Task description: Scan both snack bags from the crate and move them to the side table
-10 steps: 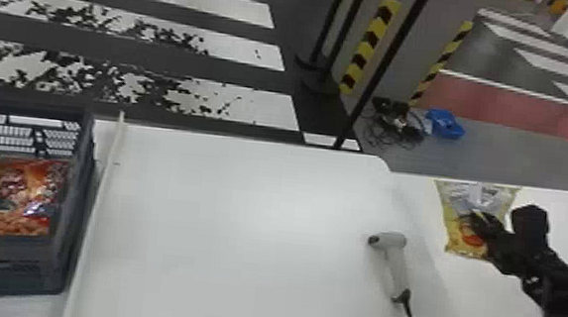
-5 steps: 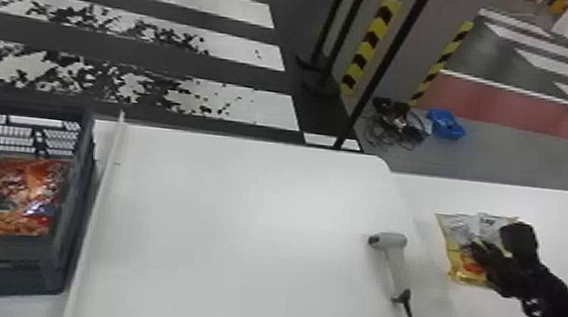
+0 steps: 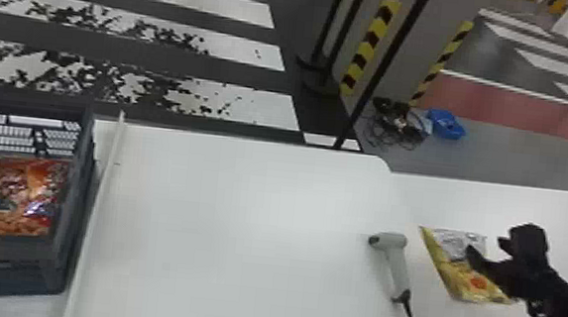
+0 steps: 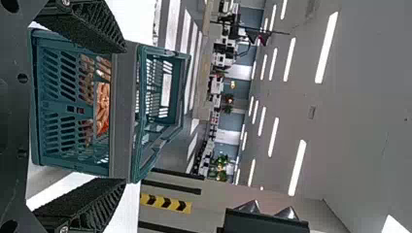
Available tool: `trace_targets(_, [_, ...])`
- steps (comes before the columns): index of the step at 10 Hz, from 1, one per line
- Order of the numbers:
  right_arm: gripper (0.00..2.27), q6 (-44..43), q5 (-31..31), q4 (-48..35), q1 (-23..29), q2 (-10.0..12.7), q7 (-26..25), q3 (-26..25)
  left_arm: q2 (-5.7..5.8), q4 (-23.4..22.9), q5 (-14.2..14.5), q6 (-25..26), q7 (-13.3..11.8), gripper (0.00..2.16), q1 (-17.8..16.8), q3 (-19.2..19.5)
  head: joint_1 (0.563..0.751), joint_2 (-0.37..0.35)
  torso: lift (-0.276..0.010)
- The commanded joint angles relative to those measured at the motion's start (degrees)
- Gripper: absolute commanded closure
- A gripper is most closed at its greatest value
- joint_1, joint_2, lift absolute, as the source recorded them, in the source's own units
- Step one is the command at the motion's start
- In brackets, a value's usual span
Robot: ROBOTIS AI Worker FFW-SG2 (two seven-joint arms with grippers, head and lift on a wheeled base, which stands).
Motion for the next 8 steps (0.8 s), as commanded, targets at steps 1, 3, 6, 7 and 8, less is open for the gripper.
trace_targets(1, [0.00,-1.22,-3.86,-7.97,6.63,0.53,-2.16,-3.63,-0.44,-0.16,-0.26,-0.21,-0.04,0.04,0.32,0.01,0.695,-0.350,-0.095])
trace_targets(3, [0.04,2.47,-12.83,-24.84,17.09,5.80,-1.20,-12.68,-0.79,-0.42,-0.52,-0.03,-0.04,0.04,0.41,0.18,0.695,-0.350,-0.095])
trace_targets(6, [0.09,6.69,-19.95,-47.43,25.26,16.79,-0.05,-17.60,-1.05,-2.09,-1.40,0.85,-0.04,0.04,0.67,0.27,0.695,-0.350,-0.095])
trace_targets(7, [0.09,8.80,-22.76,-52.79,26.32,19.77,-0.05,-17.25,-1.14,-2.62,-1.58,1.02,-0.04,0.04,0.85,0.27,0.695,-0.350,-0.095])
trace_targets(8, [0.09,10.73,-24.34,-55.87,26.58,22.68,0.04,-16.28,-1.23,-2.79,-1.67,1.02,-0.04,0.04,0.85,0.18,0.695,-0.350,-0.095])
